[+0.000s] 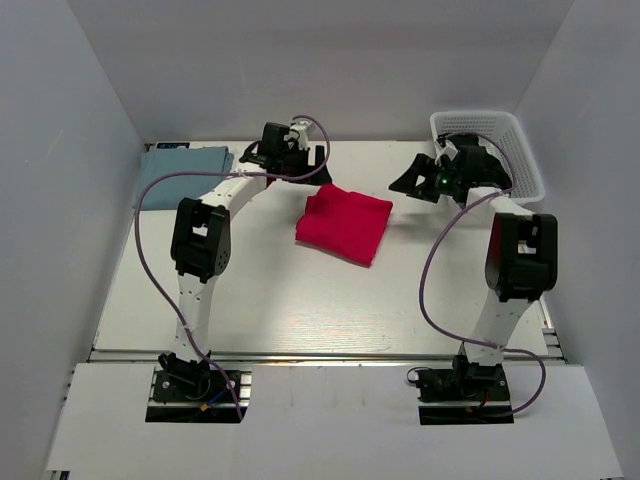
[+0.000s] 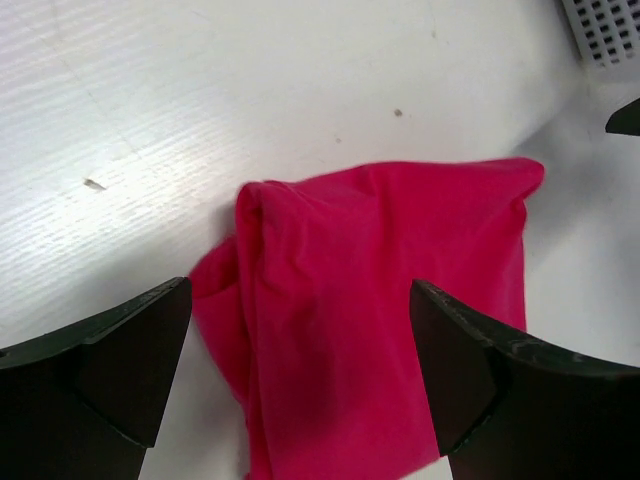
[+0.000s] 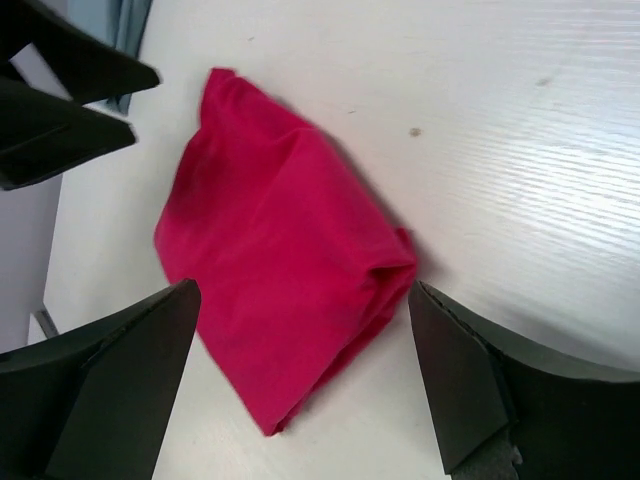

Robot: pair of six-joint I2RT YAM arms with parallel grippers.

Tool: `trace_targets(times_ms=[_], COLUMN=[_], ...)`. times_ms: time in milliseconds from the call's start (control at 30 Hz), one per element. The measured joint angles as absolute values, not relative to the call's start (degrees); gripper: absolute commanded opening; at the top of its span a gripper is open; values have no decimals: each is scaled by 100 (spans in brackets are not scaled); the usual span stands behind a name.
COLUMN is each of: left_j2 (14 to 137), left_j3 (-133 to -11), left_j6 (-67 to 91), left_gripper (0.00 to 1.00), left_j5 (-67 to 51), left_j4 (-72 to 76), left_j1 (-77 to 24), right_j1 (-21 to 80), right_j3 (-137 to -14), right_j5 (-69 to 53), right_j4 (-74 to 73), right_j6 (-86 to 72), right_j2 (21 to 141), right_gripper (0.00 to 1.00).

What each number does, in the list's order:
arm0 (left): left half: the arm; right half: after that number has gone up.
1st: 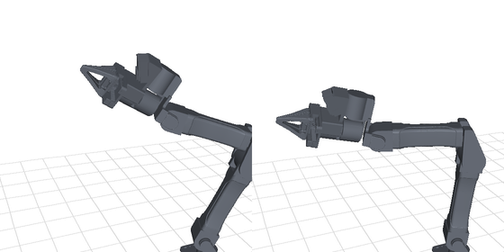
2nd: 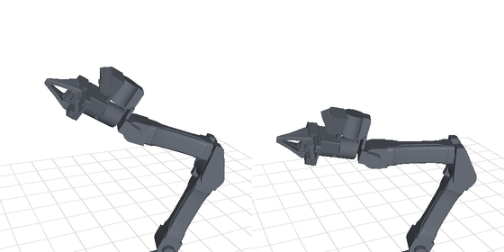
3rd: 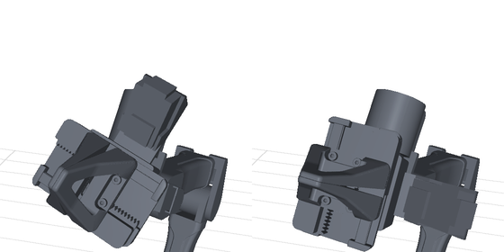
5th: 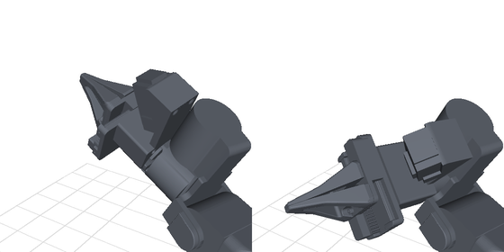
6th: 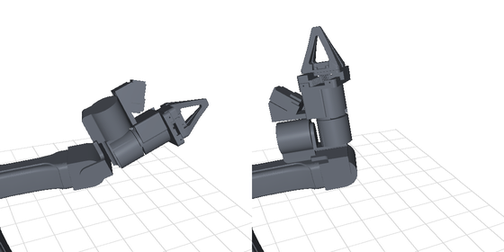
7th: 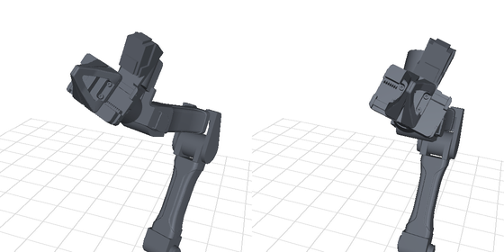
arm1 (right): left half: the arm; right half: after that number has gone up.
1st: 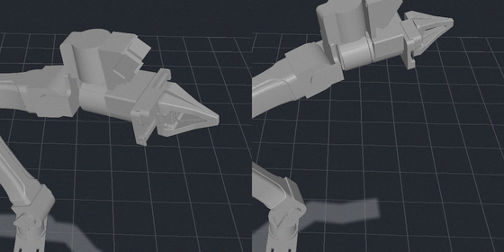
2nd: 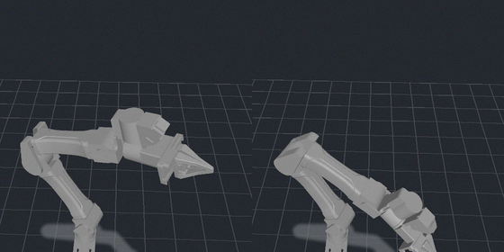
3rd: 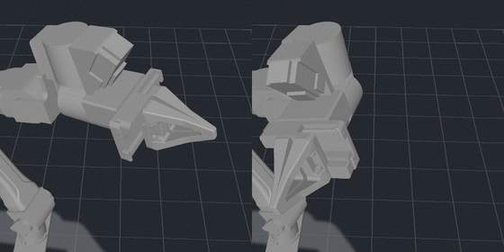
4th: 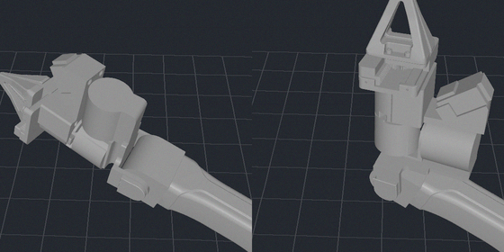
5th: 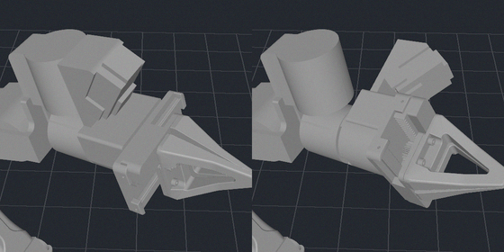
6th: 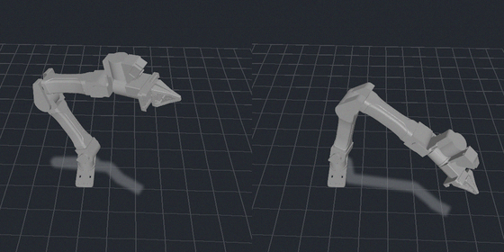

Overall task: Fold and stack the t-shirts
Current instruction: Fold the long partially folded tshirt into a neat square

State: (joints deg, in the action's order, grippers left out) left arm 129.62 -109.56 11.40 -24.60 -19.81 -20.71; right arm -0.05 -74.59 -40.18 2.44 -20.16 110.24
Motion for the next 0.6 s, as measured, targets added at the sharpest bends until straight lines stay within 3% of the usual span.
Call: trace_targets(times_ms=[300, 600], left_j2=[12807, 13561], left_j3=[-10481, -11076], left_j6=[1144, 1278], left_gripper=[100, 100], left_j5=[-3083, -3129], left_j4=[-1616, -1372], left_j1=[-2366, -2453], right_j1=[823, 899], right_j3=[-7155, -7461], right_j5=[-4211, -4449], right_j4=[126, 454], right_j6=[-1754, -2018], right_j2=[10551, 11723], right_gripper=[90, 90])
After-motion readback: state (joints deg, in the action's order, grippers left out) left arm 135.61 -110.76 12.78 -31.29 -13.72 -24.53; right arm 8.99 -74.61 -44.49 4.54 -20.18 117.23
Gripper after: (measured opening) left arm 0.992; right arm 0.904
